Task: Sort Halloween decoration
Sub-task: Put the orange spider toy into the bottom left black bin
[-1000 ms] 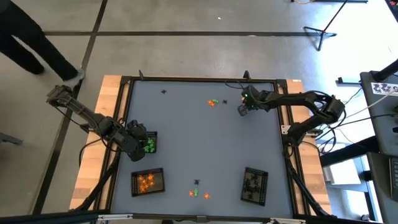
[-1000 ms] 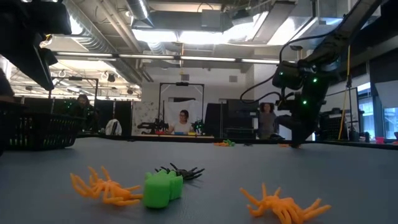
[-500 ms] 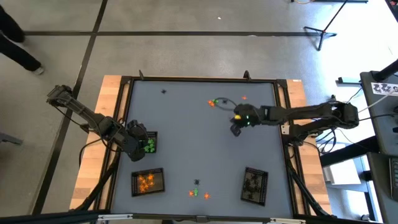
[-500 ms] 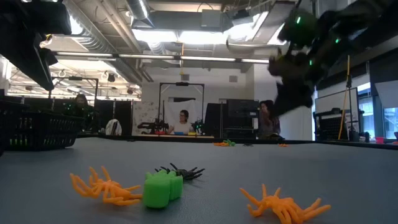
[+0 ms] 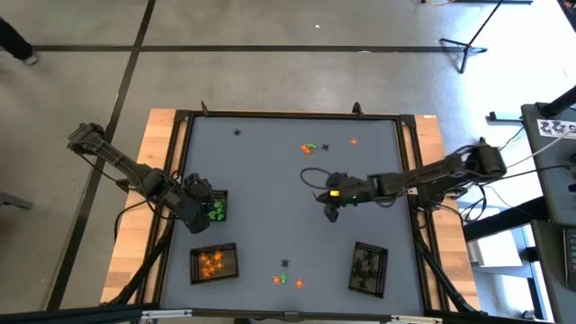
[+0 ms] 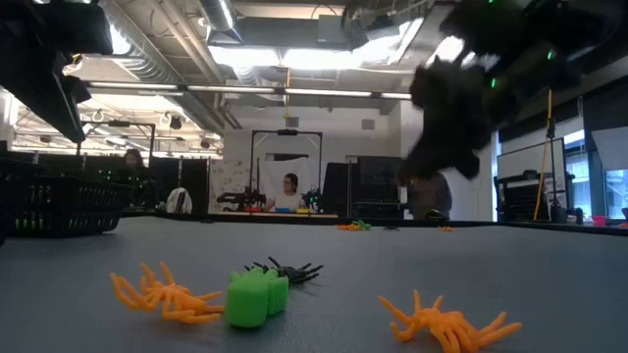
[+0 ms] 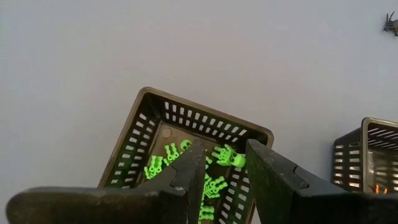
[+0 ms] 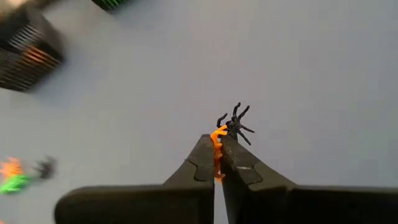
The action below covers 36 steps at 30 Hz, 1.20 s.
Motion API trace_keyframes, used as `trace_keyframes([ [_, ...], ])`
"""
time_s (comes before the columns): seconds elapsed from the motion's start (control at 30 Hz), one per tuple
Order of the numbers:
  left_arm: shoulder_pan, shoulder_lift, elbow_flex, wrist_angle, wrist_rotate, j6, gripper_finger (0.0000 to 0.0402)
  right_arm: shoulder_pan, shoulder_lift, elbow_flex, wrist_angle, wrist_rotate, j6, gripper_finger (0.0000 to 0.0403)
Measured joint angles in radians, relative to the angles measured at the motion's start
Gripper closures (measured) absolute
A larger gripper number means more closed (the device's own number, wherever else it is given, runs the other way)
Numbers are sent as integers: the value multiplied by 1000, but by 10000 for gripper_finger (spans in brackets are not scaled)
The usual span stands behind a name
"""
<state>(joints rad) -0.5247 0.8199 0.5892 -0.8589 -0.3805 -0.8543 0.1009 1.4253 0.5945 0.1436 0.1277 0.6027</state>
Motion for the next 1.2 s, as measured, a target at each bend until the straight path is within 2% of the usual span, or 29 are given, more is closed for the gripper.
trace_keyframes([
  [0.13, 0, 0, 0, 0, 0, 0, 295, -4, 121, 0, 13, -66, 51, 393],
  [0.27, 0, 0, 0, 0, 0, 0, 295, -2, 187, 0, 40, -104, 70, 365],
  [0.5, 0, 0, 0, 0, 0, 0, 295, -2, 198, 8, 35, -151, 70, 291],
  [0.63, 0, 0, 0, 0, 0, 0, 295, -2, 198, 25, 28, -163, 54, 275],
  [0.77, 0, 0, 0, 0, 0, 0, 295, -2, 198, 58, -39, -163, 34, 303],
  [0.97, 0, 0, 0, 0, 0, 0, 295, -2, 198, 108, -119, -165, -22, 393],
  [1.1, 0, 0, 0, 0, 0, 0, 295, -2, 198, 137, -120, -166, -32, 383],
  [1.2, 0, 0, 0, 0, 0, 0, 295, 11, 198, 169, -118, -166, -33, 392],
])
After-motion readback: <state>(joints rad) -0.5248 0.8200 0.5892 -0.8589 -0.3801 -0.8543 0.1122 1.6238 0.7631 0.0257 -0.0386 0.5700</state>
